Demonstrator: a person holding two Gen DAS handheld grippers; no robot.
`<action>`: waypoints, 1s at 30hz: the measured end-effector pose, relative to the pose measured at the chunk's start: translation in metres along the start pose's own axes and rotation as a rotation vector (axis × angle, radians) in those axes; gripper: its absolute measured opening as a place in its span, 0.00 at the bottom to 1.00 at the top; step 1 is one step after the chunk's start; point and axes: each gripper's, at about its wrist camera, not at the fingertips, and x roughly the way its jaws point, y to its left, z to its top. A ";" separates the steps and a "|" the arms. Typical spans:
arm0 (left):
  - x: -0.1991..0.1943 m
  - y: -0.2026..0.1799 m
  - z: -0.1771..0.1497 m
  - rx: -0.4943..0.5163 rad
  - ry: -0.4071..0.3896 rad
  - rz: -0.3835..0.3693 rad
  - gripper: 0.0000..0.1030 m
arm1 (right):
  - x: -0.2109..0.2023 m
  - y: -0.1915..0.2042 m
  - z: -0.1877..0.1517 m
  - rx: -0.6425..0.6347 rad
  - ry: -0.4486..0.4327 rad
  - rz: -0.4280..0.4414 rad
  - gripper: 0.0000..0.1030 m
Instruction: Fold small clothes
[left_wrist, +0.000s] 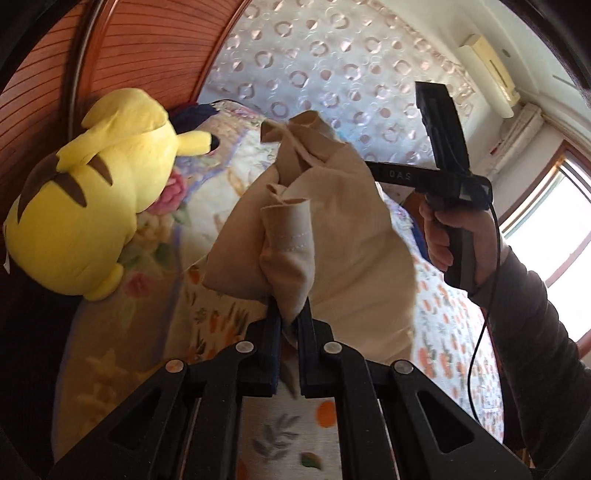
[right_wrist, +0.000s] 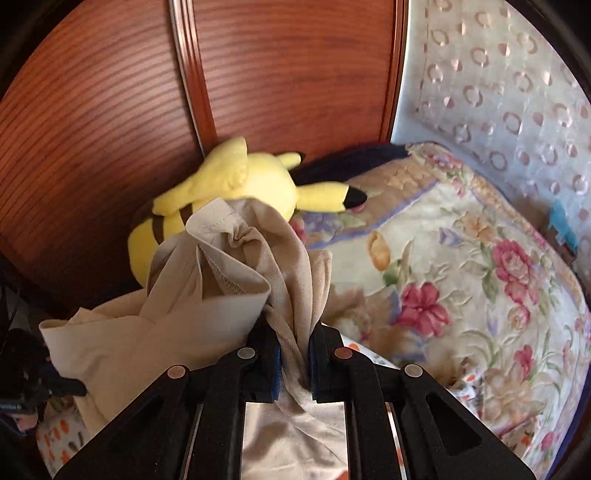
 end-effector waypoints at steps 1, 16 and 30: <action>0.002 0.004 -0.001 -0.011 0.007 -0.003 0.08 | 0.012 -0.005 0.005 0.009 0.009 -0.002 0.13; -0.015 0.001 0.033 0.091 -0.114 0.105 0.44 | -0.018 0.006 -0.033 0.117 -0.107 -0.052 0.42; 0.009 0.008 0.018 0.064 0.021 0.055 0.09 | -0.046 0.033 -0.065 0.119 -0.086 -0.058 0.42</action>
